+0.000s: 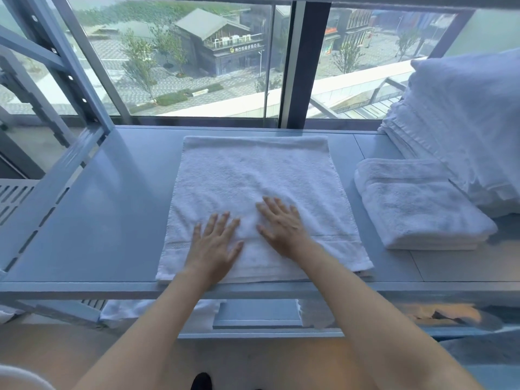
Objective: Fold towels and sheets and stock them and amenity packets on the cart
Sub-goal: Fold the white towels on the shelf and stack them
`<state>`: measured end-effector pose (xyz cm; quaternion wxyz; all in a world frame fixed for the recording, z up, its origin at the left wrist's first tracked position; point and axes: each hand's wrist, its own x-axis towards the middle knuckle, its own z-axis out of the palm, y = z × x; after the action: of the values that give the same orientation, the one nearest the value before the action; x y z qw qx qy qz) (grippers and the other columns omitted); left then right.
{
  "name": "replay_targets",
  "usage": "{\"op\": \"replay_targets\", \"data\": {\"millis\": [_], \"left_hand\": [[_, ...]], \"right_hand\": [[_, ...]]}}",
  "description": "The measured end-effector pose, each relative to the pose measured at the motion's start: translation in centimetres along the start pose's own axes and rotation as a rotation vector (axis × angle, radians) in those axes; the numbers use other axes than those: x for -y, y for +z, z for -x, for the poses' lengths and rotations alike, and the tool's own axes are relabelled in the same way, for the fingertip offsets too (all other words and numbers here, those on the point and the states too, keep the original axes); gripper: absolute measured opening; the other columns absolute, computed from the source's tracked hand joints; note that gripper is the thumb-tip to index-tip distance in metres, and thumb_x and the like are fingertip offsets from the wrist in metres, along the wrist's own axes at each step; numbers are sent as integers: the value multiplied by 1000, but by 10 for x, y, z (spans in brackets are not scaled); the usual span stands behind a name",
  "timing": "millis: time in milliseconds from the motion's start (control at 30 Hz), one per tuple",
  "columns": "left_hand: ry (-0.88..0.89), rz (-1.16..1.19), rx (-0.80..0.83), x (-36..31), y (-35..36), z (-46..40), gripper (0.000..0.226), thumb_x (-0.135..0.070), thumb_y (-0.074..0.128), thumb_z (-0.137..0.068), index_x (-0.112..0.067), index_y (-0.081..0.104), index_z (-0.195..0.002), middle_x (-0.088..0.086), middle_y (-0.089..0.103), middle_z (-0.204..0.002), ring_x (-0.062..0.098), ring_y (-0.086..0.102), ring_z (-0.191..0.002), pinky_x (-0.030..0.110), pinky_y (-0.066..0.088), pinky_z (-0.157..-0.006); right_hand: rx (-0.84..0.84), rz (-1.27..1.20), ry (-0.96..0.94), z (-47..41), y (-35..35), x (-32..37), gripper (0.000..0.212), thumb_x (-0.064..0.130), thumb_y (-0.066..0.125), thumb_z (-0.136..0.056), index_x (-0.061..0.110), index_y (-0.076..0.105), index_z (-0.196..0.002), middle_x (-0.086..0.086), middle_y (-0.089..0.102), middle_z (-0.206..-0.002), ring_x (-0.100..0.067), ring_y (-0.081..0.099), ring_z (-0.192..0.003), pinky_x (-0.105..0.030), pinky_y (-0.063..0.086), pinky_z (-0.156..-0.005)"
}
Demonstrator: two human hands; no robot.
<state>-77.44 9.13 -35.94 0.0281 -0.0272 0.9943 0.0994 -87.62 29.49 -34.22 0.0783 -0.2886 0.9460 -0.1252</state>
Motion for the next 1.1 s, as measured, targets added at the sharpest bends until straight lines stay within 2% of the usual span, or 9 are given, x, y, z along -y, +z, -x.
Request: {"op": "replay_targets", "data": {"millis": [133, 233, 333, 400, 433, 567, 667, 767, 1100], "left_hand": [[29, -18, 33, 23, -1, 18, 76, -72, 5, -92, -43, 1, -163, -14, -9, -172, 13, -14, -158, 46, -5, -127], [33, -9, 49, 24, -5, 28, 70, -68, 22, -99, -42, 8, -163, -13, -5, -172, 13, -11, -158, 45, -3, -128], [-54, 77, -97, 13, -13, 33, 52, -58, 45, -97, -28, 55, -139, 0, 45, -156, 27, 39, -145, 52, 29, -118], [-82, 159, -256, 1, -16, 28, 45, -53, 42, -94, -19, 65, -112, 3, 63, -125, 31, 59, -116, 52, 43, -101], [-58, 171, -295, -6, -14, 24, 44, -48, 44, -94, -16, 65, -115, 5, 63, -125, 32, 60, -115, 53, 44, -99], [26, 99, -62, -32, 1, 5, 63, -49, 43, -104, -23, 31, -160, 1, 21, -170, 26, 18, -157, 59, 20, -122], [57, 27, -1, -31, 15, 3, 70, -64, 17, -101, -34, 11, -164, -10, 0, -173, 17, -6, -159, 57, 0, -126], [71, -3, -31, -21, 18, 8, 74, -68, 7, -95, -39, 10, -164, -14, -1, -172, 13, -8, -159, 54, -2, -127], [50, -22, -22, -19, 18, 12, 72, -67, 7, -96, -42, 4, -163, -19, -8, -170, 9, -15, -157, 51, -5, -127]], "right_hand": [[-48, 28, 237, -1, -17, -73, 65, 53, 34, -106, 31, 17, -165, 5, 6, -173, -16, 4, -159, -42, 5, -128], [-60, 38, 262, 11, -18, -95, 64, 49, 33, -107, 27, 16, -165, 2, 6, -174, -16, 4, -159, -39, 3, -128], [-82, 35, 253, 35, -5, -77, 64, 46, 33, -107, 25, 17, -165, 0, 7, -173, -18, 5, -159, -41, 5, -128], [-80, 36, 298, 57, 5, -56, 65, 46, 34, -106, 24, 17, -165, -2, 7, -173, -21, 6, -159, -44, 7, -128], [-84, 49, 329, 68, 11, -44, 66, 46, 34, -105, 23, 18, -164, -4, 8, -173, -23, 7, -159, -45, 9, -127], [-164, 64, 351, 90, 23, -3, 71, 47, 35, -97, 15, 29, -160, -9, 17, -171, -28, 17, -157, -52, 24, -120], [-135, -34, 59, 65, 18, 1, 68, 48, 35, -99, 23, 26, -162, 1, 13, -173, -21, 9, -159, -49, 14, -123], [1, 14, -31, 15, 1, -25, 65, 49, 39, -105, 28, 20, -164, 5, 6, -173, -18, 3, -159, -48, 5, -127], [6, 27, 325, -75, -69, -142, 62, 45, 30, -110, 20, 14, -165, -7, 7, -173, -22, 5, -159, -41, 3, -128]]}}
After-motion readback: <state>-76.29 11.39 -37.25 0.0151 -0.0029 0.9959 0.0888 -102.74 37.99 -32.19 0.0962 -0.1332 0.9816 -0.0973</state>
